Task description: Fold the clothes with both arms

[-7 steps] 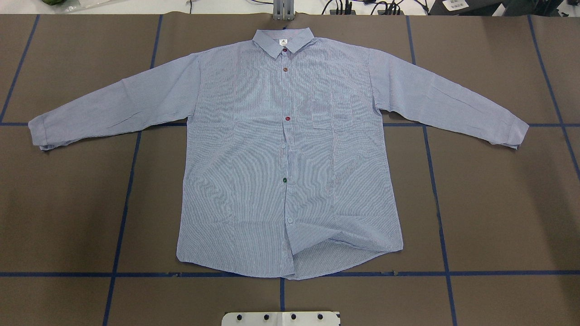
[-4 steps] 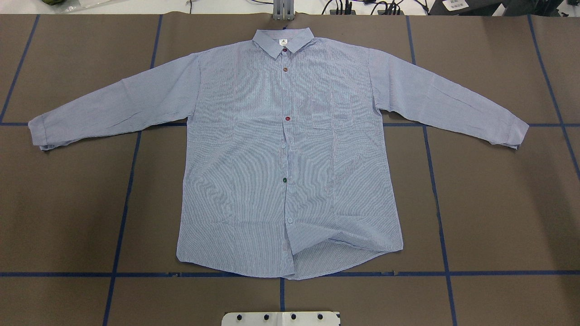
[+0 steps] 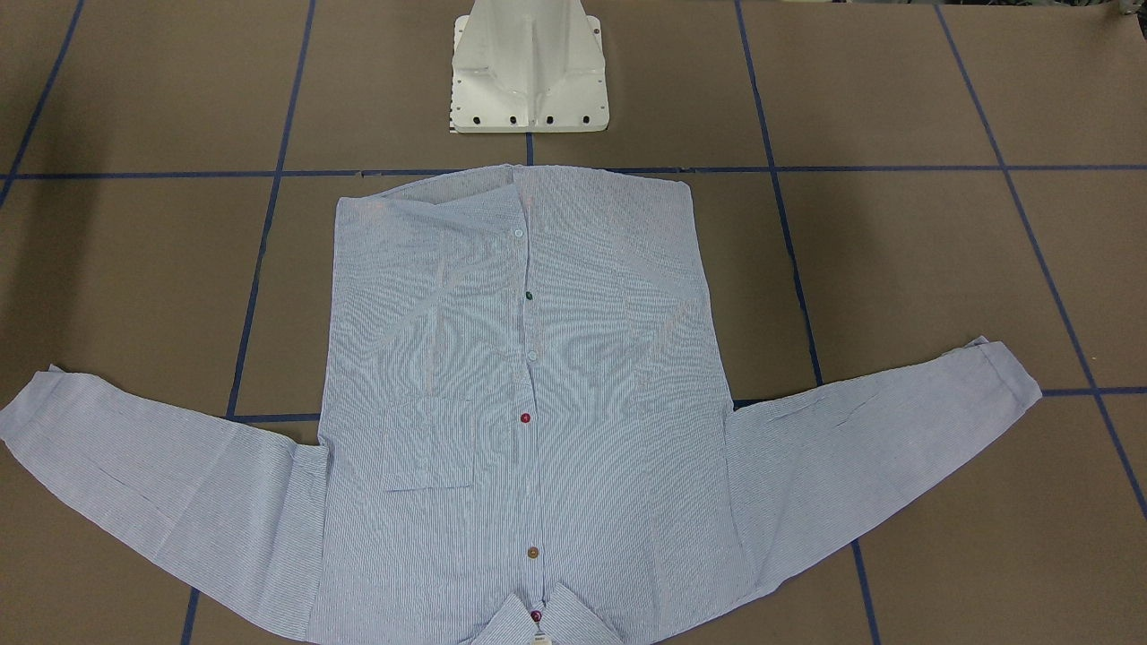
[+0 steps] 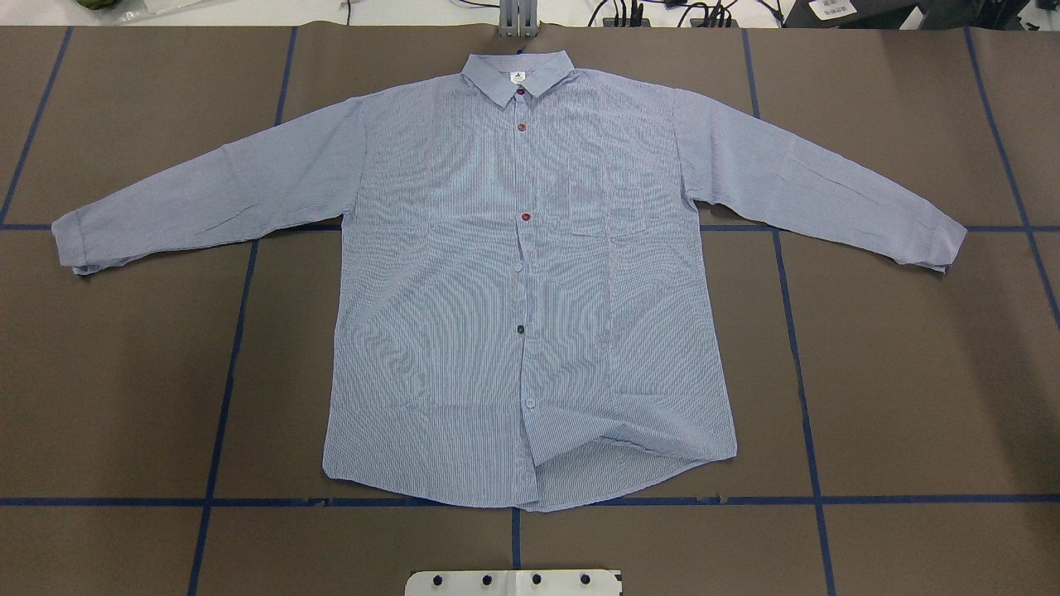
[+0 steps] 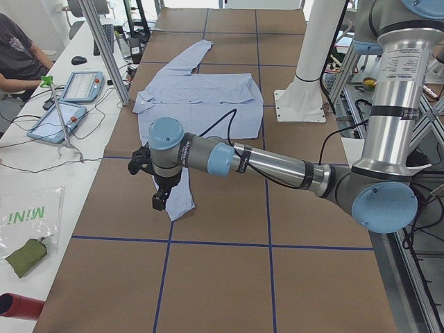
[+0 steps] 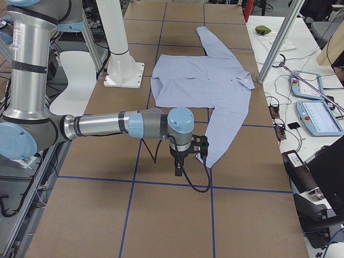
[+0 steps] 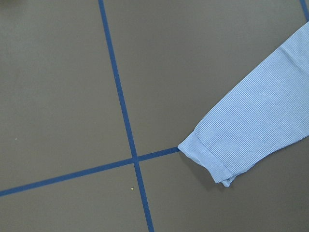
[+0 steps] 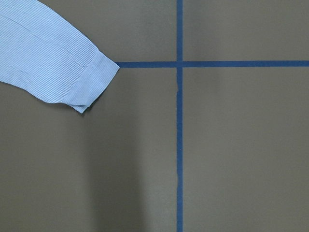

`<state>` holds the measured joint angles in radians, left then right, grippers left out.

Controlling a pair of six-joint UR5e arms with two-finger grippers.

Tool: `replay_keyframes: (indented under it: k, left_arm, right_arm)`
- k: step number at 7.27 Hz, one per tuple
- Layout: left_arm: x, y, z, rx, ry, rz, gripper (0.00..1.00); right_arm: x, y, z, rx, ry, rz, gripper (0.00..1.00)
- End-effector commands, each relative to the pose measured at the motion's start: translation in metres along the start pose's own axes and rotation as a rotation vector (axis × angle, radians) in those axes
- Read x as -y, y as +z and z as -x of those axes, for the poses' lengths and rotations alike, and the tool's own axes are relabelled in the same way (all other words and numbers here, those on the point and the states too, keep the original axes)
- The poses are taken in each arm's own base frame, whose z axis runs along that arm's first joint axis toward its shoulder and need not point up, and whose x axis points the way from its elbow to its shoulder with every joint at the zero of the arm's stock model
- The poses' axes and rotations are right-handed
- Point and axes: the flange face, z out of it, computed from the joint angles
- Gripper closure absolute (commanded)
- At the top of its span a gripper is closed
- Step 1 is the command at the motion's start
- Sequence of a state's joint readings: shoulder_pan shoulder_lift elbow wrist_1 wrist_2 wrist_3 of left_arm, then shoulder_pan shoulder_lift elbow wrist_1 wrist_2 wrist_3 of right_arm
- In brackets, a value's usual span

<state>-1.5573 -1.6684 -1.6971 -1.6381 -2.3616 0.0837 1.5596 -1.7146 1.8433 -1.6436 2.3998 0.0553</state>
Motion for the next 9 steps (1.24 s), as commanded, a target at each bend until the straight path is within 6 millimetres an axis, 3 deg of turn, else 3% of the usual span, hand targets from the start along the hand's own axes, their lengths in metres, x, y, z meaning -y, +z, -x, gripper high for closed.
replay_keyframes:
  k: [1, 2, 3, 4, 5, 9]
  left_arm:
    - [0.000, 0.008, 0.007, 0.002, 0.042, -0.043, 0.00]
    - [0.005, 0.012, 0.009, 0.000, -0.016, -0.043, 0.00]
    - [0.007, 0.011, 0.005, -0.002, -0.046, -0.048, 0.00]
    - [0.008, 0.010, 0.004, -0.001, -0.030, -0.064, 0.00]
    - [0.009, 0.009, 0.004, 0.006, -0.018, -0.078, 0.00]
    - [0.016, 0.005, 0.001, 0.007, -0.007, -0.090, 0.00]
  right_arm:
    - [0.016, 0.050, 0.025, 0.021, -0.006, -0.031, 0.00]
    - [0.021, 0.087, 0.020, -0.015, -0.074, -0.076, 0.00]
    - [0.032, 0.106, 0.027, 0.011, -0.036, -0.105, 0.00]
    - [0.042, 0.130, 0.050, 0.021, -0.015, -0.080, 0.00]
    - [0.059, 0.148, 0.072, 0.028, 0.018, -0.056, 0.00]
    - [0.088, 0.199, 0.097, 0.003, -0.008, 0.010, 0.04]
